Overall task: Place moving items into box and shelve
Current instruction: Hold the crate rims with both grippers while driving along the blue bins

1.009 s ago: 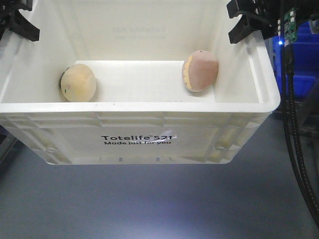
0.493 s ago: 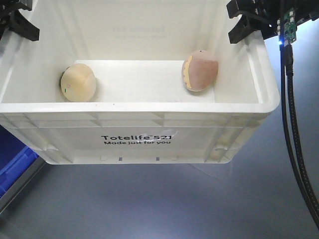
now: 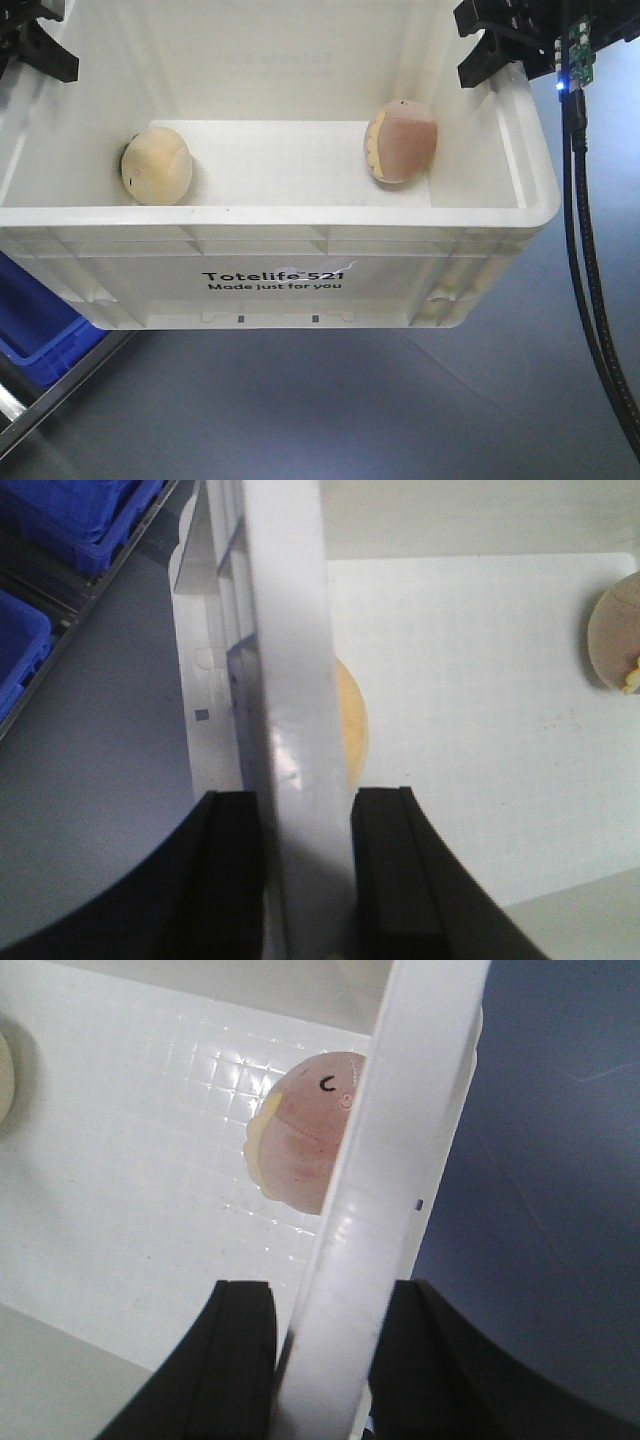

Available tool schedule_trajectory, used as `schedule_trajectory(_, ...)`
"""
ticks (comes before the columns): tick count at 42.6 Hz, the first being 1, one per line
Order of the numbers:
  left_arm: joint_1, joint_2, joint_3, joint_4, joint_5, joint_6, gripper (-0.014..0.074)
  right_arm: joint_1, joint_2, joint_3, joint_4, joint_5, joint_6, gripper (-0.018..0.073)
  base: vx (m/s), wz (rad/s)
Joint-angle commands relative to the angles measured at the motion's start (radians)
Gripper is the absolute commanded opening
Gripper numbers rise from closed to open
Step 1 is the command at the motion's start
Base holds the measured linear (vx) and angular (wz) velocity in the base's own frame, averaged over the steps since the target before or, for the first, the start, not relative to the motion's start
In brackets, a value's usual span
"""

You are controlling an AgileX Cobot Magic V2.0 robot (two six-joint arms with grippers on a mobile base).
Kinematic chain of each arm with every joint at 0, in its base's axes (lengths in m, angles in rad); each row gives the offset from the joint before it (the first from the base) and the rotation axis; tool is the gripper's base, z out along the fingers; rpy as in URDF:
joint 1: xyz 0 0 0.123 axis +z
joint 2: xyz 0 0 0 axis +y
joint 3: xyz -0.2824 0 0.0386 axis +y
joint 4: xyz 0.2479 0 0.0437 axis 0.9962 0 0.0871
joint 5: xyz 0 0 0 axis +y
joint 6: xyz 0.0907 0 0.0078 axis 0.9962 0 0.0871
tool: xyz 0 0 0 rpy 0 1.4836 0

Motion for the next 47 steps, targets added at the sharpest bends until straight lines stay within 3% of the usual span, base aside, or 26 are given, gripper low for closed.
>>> schedule_trajectory(1,-0.017,-0.048,-0.039,-0.173,-0.093,-0.002,-0.0004,0.017,-0.056,-0.039,0.166,-0.073,-0.028,0.0000,0.08,0.38)
schedule_trajectory(47,-0.017,-0.048,-0.039,-0.173,-0.093,-0.002,-0.0004,0.017,-0.056,-0.039,0.166,-0.073,-0.028,0.0000,-0.06,0.33)
